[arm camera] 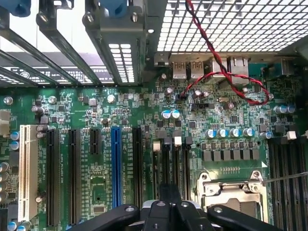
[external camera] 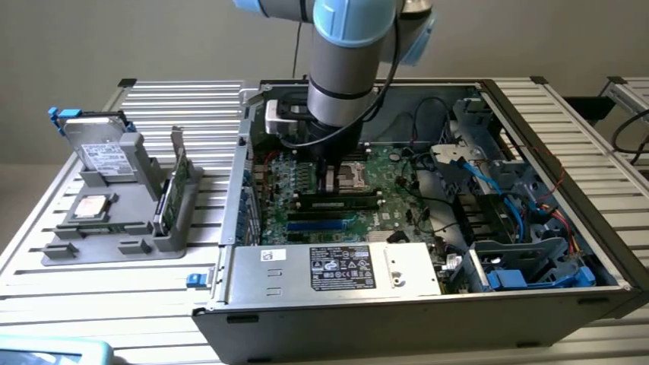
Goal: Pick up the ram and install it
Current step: 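Press down the ram until it locks into place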
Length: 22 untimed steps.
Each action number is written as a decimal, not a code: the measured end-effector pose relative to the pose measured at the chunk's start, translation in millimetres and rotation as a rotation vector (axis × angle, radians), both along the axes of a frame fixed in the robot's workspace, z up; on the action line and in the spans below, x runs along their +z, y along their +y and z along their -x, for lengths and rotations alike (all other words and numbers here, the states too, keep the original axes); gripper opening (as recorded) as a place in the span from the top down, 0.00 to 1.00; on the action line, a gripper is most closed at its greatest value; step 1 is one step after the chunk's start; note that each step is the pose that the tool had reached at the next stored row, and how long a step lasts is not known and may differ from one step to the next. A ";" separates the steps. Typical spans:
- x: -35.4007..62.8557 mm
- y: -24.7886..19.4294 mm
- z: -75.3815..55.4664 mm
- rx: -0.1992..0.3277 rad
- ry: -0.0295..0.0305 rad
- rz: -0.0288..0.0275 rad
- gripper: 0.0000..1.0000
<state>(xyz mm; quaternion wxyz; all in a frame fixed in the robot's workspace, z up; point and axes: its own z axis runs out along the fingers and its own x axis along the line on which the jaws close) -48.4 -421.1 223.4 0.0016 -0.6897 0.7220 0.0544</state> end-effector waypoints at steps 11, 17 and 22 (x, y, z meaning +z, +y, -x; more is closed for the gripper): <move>26.6 0.7 1.2 0.000 -0.0028 -0.0011 0.89; 53.9 1.1 1.2 0.000 -0.0028 0.0005 0.89; 73.3 0.8 -6.1 0.001 -0.0028 0.0007 0.89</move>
